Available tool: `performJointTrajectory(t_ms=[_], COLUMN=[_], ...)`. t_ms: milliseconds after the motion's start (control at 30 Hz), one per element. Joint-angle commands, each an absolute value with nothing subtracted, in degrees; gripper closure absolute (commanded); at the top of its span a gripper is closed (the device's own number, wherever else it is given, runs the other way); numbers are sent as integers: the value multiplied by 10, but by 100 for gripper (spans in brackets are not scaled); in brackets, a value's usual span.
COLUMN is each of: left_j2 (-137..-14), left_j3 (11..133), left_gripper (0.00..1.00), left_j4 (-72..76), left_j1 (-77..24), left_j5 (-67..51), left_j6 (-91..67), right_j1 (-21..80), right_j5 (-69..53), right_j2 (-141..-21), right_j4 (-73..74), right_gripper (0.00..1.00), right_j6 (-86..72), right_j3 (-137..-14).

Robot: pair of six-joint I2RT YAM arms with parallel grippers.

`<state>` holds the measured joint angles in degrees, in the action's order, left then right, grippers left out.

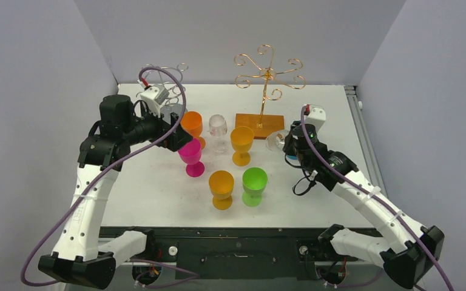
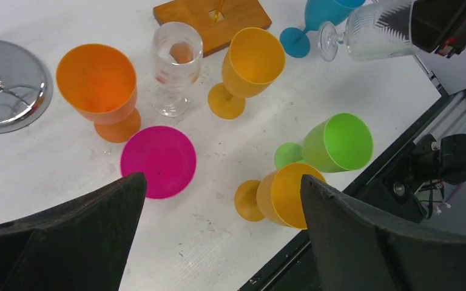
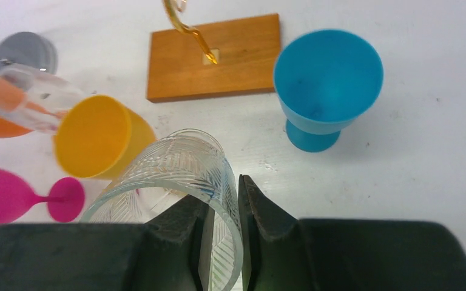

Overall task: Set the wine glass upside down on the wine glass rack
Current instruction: Pick up the wine glass at the center of the board, then turn the wine glass upside down at the wine rack.

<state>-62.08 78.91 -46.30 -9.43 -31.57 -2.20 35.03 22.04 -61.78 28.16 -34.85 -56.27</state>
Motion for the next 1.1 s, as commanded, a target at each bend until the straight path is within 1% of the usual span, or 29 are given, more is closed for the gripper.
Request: performJointTrajectory(t_ms=[0, 167, 367, 633, 767, 867, 900, 967, 1000, 1067], left_j2=[-642, -665, -666, -650, -646, -643, -642, -643, -643, -644], left_j3=[831, 851, 840, 807, 797, 797, 798, 801, 802, 805], left_gripper=[4, 4, 4, 4, 3, 0, 4, 15, 21, 39], left_j4=[-489, -507, -503, -492, -492, -492, -491, -490, -490, -487], left_j1=[-136, -168, -177, -178, -178, -178, -177, -177, -176, -174], left_j5=[-324, -340, -381, -418, -414, -422, -425, -429, -433, -443], left_j6=[10, 21, 6, -18, -17, -17, -16, -15, -14, -13], right_j1=[405, 507, 566, 619, 626, 626, 626, 626, 626, 626], right_j5=[222, 255, 257, 245, 214, 180, 169, 141, 127, 110], right_j2=[-587, -641, -713, -774, -767, -757, -753, -746, -743, -744], right_j4=[287, 308, 300, 259, 215, 186, 177, 154, 143, 135], right_gripper=[100, 100, 100, 100, 100, 100, 100, 100, 100, 100], right_j6=[-315, -289, -271, -266, -279, -297, -305, -321, -327, -338], right_j3=[-658, -792, -901, -944, -930, -914, -907, -888, -880, -873])
